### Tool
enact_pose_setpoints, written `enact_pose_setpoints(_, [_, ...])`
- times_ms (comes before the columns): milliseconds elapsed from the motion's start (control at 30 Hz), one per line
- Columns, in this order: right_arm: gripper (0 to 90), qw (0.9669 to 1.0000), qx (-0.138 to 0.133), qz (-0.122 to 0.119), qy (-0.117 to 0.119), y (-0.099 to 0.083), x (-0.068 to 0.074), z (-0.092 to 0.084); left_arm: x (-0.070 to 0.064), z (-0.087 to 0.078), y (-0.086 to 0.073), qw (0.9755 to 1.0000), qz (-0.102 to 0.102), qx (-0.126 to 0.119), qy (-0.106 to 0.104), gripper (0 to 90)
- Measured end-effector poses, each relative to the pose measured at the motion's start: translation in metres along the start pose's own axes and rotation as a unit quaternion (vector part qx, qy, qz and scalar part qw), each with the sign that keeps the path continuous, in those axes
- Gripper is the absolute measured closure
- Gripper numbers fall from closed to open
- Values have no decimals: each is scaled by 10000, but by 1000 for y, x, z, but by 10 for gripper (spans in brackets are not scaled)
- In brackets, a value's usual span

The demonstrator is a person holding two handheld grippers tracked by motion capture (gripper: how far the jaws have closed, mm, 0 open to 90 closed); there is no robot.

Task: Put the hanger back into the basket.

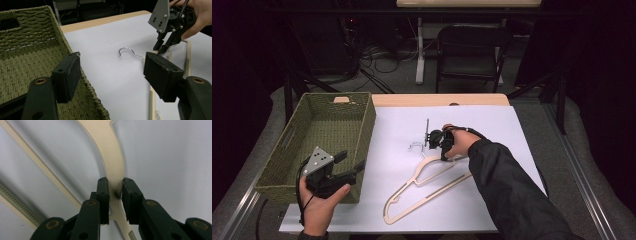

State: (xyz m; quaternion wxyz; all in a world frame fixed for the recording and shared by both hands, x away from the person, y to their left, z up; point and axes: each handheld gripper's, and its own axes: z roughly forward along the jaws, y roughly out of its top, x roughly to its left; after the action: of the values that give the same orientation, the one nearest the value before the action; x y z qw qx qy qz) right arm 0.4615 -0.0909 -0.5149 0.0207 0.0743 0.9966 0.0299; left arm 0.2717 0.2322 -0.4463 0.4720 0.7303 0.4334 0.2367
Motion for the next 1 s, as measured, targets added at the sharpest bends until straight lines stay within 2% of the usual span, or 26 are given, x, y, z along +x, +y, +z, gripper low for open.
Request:
enact_pose_setpoints(100, [770, 10000, -42, -8, 9, -1, 0, -4, 0, 0, 0, 10000, 4, 4, -15, 312])
enact_pose_setpoints(167, [769, 9998, -180, -7, -44, -2, 2, -6, -1, 0, 0, 10000, 14, 8, -28, 312])
enact_pose_setpoints(200, [769, 10000, 55, -69, -3, 0, 1, -11, -2, 0, 1, 10000, 26, -8, -42, 312])
enact_pose_setpoints(233, [769, 10000, 41, -75, -30, -1, 3, -15, -3, 0, 1, 10000, 34, -9, -49, 312])
enact_pose_setpoints(267, [769, 9997, -195, -128, -94, -2, 4, -14, -4, -1, 1, 10000, 44, -3, -59, 312])
enact_pose_setpoints(500, [769, 9981, -419, -216, -397, -6, 13, -25, -12, 5, 2, 9997, 171, 48, -196, 323])
enact_pose_setpoints(700, [770, 9975, -384, -284, -515, -9, 15, -25, -18, 12, -1, 9993, 203, 140, -281, 326])
enact_pose_setpoints(867, [770, 9961, -485, -394, -615, -10, 17, -26, -24, 19, -3, 9984, 270, 250, -425, 329])
enact_pose_setpoints(1000, [770, 9957, -557, -391, -634, -14, 22, -25, -30, 26, -6, 9974, 306, 345, -548, 332])
